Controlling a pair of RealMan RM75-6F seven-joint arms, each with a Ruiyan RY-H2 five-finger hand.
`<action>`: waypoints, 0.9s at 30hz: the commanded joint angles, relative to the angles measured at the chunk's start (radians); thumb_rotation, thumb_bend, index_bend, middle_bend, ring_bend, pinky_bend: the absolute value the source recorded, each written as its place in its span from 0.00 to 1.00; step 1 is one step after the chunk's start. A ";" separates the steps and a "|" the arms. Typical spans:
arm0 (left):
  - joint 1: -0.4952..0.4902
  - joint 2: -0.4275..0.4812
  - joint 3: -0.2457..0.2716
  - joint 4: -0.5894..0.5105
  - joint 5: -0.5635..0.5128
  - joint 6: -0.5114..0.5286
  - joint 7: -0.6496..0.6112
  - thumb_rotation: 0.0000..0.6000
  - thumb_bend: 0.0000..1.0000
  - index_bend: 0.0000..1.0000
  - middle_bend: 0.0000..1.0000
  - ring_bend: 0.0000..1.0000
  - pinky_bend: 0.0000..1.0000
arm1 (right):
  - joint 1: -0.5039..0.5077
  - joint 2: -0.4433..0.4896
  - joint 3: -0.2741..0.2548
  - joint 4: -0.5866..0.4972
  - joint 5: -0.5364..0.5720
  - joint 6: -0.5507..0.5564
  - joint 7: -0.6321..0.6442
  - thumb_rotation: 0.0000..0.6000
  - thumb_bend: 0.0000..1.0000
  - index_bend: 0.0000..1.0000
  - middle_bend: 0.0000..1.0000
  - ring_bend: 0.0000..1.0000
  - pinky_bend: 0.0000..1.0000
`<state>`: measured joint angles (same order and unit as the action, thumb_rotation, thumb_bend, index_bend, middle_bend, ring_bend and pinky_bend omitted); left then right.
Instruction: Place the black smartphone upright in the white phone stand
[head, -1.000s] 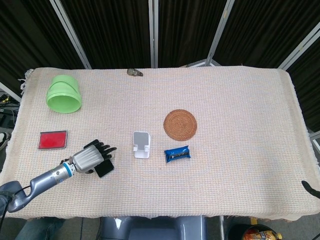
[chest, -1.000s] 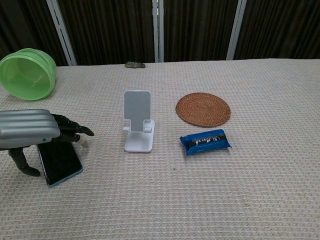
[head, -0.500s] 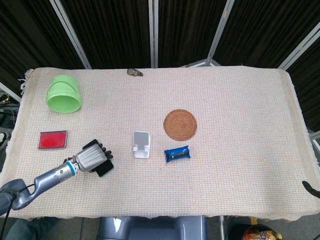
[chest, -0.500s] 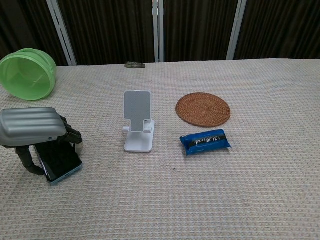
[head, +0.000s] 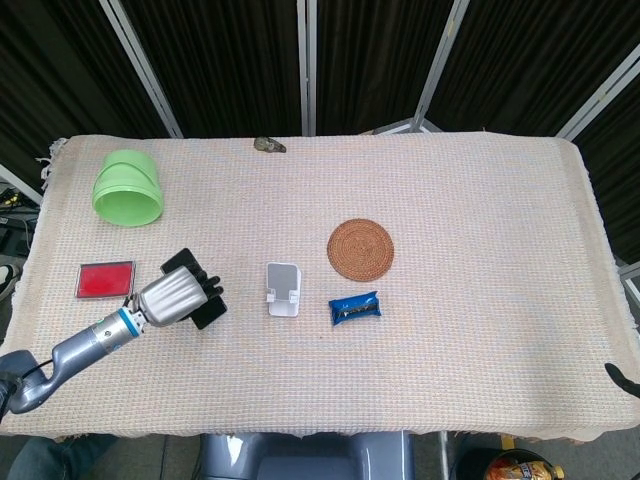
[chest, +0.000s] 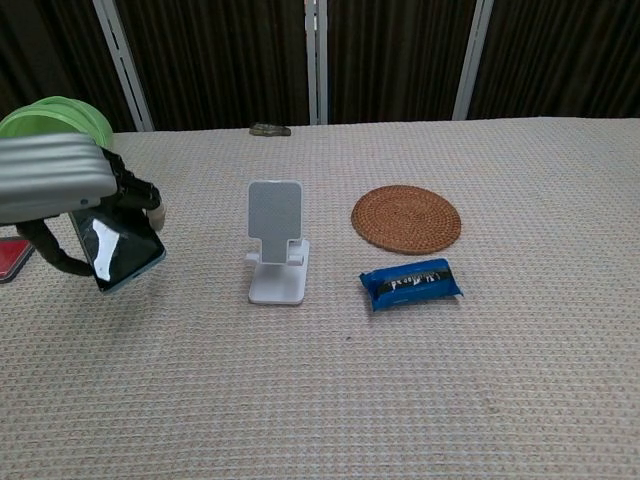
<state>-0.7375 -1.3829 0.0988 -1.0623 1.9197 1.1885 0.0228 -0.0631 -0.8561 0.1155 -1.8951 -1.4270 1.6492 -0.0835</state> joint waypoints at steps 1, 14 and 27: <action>-0.032 0.042 -0.075 -0.007 0.059 0.126 0.170 1.00 0.00 0.57 0.44 0.47 0.45 | -0.001 0.003 -0.001 0.001 -0.003 0.001 0.008 1.00 0.00 0.00 0.00 0.00 0.00; -0.237 0.000 -0.140 -0.039 0.220 -0.026 0.599 1.00 0.00 0.56 0.44 0.47 0.44 | -0.008 0.015 -0.002 0.010 -0.002 0.002 0.048 1.00 0.00 0.00 0.00 0.00 0.00; -0.322 -0.078 -0.107 -0.035 0.262 -0.180 0.733 1.00 0.00 0.54 0.42 0.46 0.42 | -0.017 0.025 -0.001 0.025 0.009 0.003 0.087 1.00 0.00 0.00 0.00 0.00 0.00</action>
<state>-1.0566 -1.4533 -0.0128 -1.1013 2.1841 1.0177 0.7475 -0.0800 -0.8316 0.1141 -1.8713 -1.4184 1.6529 0.0016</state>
